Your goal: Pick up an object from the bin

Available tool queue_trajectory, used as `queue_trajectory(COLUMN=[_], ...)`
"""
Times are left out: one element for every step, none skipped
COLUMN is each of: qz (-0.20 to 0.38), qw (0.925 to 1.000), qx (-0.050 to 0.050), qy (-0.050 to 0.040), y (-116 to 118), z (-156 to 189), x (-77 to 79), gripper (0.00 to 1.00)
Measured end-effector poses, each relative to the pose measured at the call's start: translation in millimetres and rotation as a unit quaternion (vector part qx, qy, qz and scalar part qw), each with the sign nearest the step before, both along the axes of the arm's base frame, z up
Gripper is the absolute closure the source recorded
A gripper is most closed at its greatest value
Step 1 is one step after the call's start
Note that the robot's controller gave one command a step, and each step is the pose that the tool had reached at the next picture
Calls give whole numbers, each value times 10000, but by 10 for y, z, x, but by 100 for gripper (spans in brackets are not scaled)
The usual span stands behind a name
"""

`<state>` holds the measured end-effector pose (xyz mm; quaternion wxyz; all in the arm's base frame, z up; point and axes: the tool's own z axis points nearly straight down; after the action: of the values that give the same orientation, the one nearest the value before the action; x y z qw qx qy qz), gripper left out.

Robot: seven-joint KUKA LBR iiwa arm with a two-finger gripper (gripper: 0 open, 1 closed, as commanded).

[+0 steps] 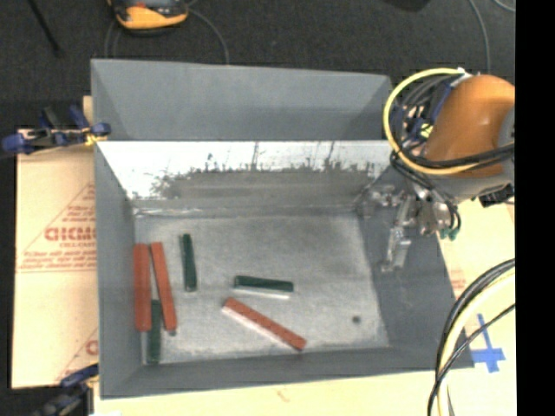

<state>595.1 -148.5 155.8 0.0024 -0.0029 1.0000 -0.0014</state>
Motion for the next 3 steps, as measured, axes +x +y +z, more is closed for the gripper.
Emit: queue_trajectory(qz=[1, 294, 433], qw=[10000, 9996, 9991], qx=[-1, -10, 23], qy=[0, -21, 41], y=[-1, 428, 733], z=[0, -392, -500], x=[0, 30, -292], gripper=[0, 0, 0])
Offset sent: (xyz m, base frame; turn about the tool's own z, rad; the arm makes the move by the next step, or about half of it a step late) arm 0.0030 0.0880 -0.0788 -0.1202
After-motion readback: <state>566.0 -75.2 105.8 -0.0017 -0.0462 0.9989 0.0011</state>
